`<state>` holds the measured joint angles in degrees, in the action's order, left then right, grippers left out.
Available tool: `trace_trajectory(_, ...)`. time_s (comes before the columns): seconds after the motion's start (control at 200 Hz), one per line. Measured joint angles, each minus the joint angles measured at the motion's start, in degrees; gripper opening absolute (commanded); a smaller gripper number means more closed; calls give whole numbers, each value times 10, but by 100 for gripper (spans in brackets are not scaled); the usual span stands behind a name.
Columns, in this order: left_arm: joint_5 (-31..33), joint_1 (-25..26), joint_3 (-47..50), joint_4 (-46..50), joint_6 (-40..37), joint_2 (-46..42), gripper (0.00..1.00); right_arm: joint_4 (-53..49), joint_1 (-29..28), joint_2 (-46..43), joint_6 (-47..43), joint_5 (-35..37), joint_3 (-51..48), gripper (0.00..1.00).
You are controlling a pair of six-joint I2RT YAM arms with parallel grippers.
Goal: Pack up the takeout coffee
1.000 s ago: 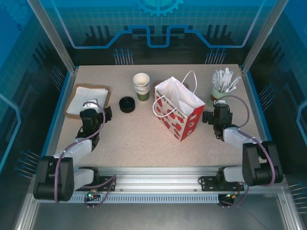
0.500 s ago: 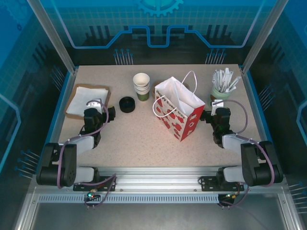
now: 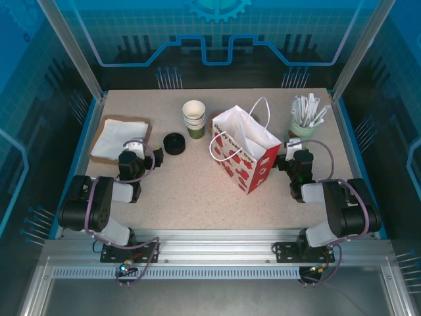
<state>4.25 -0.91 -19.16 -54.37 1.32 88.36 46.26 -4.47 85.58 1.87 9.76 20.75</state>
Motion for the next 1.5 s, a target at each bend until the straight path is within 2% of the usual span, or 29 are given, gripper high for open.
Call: trace_trajectory(1.496, 2, 7, -20, 27, -4, 0, 99, -19, 0, 1, -9, -10, 22, 100)
